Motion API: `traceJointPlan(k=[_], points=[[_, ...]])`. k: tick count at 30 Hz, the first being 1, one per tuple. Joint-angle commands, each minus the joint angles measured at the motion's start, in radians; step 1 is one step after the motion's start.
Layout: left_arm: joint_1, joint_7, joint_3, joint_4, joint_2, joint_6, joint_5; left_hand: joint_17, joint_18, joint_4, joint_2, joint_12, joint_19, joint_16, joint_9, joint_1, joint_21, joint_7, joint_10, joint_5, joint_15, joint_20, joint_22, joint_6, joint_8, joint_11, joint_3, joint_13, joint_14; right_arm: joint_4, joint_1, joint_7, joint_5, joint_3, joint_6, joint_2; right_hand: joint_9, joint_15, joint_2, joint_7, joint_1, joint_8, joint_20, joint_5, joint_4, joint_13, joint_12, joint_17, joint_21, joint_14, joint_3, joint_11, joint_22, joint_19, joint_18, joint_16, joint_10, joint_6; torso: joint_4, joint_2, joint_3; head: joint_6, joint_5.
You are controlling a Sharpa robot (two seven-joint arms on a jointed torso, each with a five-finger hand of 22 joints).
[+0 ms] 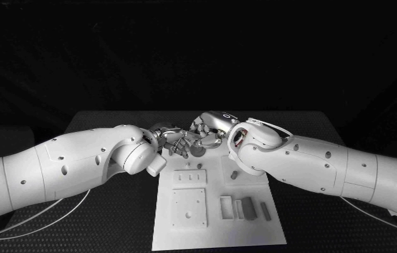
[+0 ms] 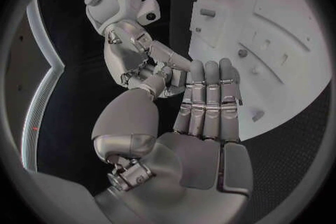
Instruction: Assemble the parts on the task board
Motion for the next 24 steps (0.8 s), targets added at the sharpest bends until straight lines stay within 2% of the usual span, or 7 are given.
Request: traceJointPlan(k=[1, 3, 4, 9, 13, 24], points=[[0.005, 0.035, 0.005, 0.011, 0.004, -0.004, 0.017, -0.001, -0.010, -0.008, 0.012, -0.002, -0.005, 0.006, 0.001, 0.001, -0.002, 0.000, 0.001, -0.004, 0.003, 0.002, 0.001, 0.006, 0.002, -0.006, 0.001, -0.001, -0.005, 0.003, -0.006, 0.019, 0.001, -0.003, 0.030, 0.004, 0.066, -0.005, 0.001, 0.025, -0.007, 0.043, -0.002, 0.004, -0.002, 0.001, 0.006, 0.001, 0.007, 0.004, 0.007, 0.001, 0.019, 0.008, -0.002, 0.003, 0.005, 0.043, -0.0009, 0.000, 0.0002, 0.000, 0.000], [0.005, 0.033, 0.005, 0.011, 0.002, 0.000, 0.017, -0.002, -0.011, -0.011, 0.016, -0.003, -0.005, 0.006, 0.002, 0.002, -0.003, -0.001, 0.001, -0.004, 0.003, 0.002, 0.002, 0.008, 0.003, -0.006, 0.001, -0.002, -0.005, 0.002, -0.006, 0.017, 0.001, -0.003, 0.030, 0.003, 0.066, -0.005, 0.001, 0.025, -0.007, 0.043, -0.002, 0.004, -0.002, 0.001, 0.006, 0.001, 0.007, 0.004, 0.007, 0.001, 0.019, 0.008, -0.002, 0.003, 0.005, 0.043, -0.0005, 0.000, 0.0007, 0.000, 0.000], [0.005, 0.032, 0.005, 0.012, 0.001, 0.003, 0.017, -0.003, -0.011, -0.022, 0.034, -0.003, -0.005, 0.007, 0.005, 0.009, -0.003, -0.004, 0.002, -0.004, 0.003, 0.002, 0.003, 0.020, 0.009, -0.009, 0.004, -0.003, -0.005, 0.001, -0.006, 0.016, 0.001, -0.003, 0.029, 0.003, 0.066, -0.005, 0.001, 0.025, -0.007, 0.043, -0.002, 0.004, -0.002, 0.001, 0.006, 0.001, 0.007, 0.004, 0.007, 0.001, 0.019, 0.008, -0.002, 0.003, 0.005, 0.043, -0.0005, 0.000, 0.0003, -0.001, 0.000], [0.005, 0.027, 0.005, 0.011, -0.002, -0.003, 0.017, -0.009, -0.012, -0.077, 0.069, -0.005, -0.001, 0.011, 0.016, 0.027, -0.006, -0.018, 0.010, -0.002, 0.001, 0.001, 0.009, 0.062, 0.030, -0.020, 0.018, -0.007, -0.003, -0.002, -0.007, 0.013, 0.001, -0.003, 0.026, 0.002, 0.066, -0.005, 0.001, 0.025, -0.006, 0.042, -0.003, 0.004, -0.002, 0.001, 0.006, 0.001, 0.007, 0.004, 0.007, 0.001, 0.019, 0.008, -0.002, 0.003, 0.005, 0.044, -0.0009, 0.000, 0.0006, -0.001, 0.000], [0.005, 0.028, 0.005, 0.010, -0.004, -0.002, 0.015, -0.016, -0.015, -0.094, 0.071, -0.004, 0.006, 0.017, 0.026, 0.058, -0.008, -0.029, 0.022, -0.001, -0.001, 0.000, 0.012, 0.091, 0.042, -0.028, 0.089, -0.011, 0.005, -0.002, -0.008, 0.012, 0.001, -0.003, 0.029, 0.003, 0.067, -0.005, 0.001, 0.024, -0.006, 0.042, -0.003, 0.004, -0.002, 0.001, 0.006, 0.001, 0.007, 0.005, 0.008, 0.001, 0.019, 0.009, -0.002, 0.004, 0.005, 0.044, -0.0007, 0.000, 0.0009, -0.003, -0.001], [0.005, 0.016, 0.005, 0.014, -0.007, 0.005, 0.010, -0.022, -0.019, -0.100, 0.057, -0.003, 0.009, 0.027, 0.051, 0.047, -0.009, -0.040, 0.035, -0.001, -0.002, -0.004, 0.026, 0.119, 0.059, -0.035, 0.127, -0.016, 0.006, -0.010, -0.010, 0.006, 0.001, -0.003, 0.029, 0.003, 0.067, -0.005, 0.001, 0.024, -0.006, 0.042, -0.003, 0.004, -0.002, 0.001, 0.006, 0.001, 0.008, 0.006, 0.008, 0.001, 0.019, 0.009, -0.002, 0.004, 0.006, 0.045, -0.0001, 0.000, 0.0010, -0.006, -0.001]])
